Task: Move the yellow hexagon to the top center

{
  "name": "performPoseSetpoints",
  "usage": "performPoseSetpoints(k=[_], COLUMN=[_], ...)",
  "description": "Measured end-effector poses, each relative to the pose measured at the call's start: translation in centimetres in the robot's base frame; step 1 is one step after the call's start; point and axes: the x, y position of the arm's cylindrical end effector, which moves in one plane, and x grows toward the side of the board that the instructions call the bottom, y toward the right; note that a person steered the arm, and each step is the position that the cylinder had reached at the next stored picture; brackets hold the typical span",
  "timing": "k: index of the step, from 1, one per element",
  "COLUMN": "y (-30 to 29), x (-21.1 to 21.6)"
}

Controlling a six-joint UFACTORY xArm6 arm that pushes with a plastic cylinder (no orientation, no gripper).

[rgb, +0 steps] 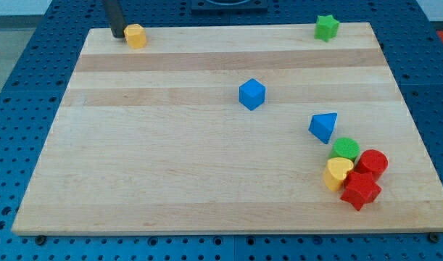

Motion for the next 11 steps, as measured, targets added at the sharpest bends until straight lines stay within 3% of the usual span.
performPoseSetpoints(k=[2, 5, 7, 11], y=[-3.9, 3.7, 5.1, 15.6], x=[1.6, 1.6, 0.8, 0.8])
